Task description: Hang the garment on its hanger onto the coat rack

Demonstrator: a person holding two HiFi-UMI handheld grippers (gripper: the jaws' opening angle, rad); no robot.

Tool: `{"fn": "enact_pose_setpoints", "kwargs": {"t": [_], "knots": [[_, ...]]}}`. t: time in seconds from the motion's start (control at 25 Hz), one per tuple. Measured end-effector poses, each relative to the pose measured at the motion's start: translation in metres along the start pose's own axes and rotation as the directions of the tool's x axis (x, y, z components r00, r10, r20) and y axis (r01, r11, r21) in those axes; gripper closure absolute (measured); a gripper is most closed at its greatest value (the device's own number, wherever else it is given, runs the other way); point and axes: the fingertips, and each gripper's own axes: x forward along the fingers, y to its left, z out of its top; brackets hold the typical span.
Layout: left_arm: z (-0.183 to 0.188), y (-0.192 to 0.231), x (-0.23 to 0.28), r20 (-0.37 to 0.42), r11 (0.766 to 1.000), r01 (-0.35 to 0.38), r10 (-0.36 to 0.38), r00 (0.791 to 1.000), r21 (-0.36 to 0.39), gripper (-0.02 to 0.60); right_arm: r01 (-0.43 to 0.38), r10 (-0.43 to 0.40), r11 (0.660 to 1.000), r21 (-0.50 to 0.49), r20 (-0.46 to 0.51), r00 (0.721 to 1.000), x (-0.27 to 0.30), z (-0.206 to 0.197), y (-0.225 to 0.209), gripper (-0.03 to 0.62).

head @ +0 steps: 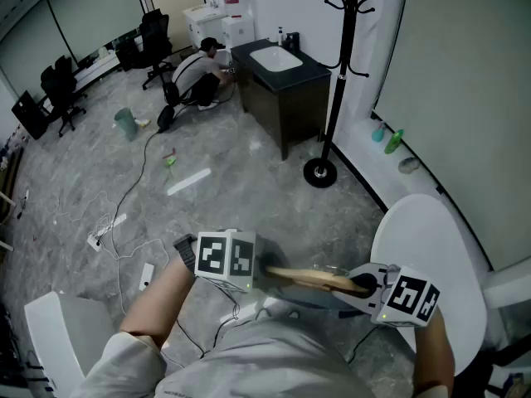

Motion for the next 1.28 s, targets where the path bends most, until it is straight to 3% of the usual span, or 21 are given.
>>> {"fn": "enact_pose_setpoints", "kwargs": {"t": [0.68, 1.28], "knots": [[0.001, -0.001, 0.004, 0.005, 1.0, 0.006, -0.006, 1.0, -0.01, 0.577, -0.001, 0.001, 1.0, 0.02, 0.016, 1.0, -0.003, -0.009, -0.004, 0.579], [0.028, 0.051, 0.009, -0.041, 0.999, -0.032, 0.032, 0.999, 0.011, 0.577, 0.006, -0.005, 1.0, -0.019, 0.035, 0.999, -0.037, -0.012, -0.053, 0.579]]}}
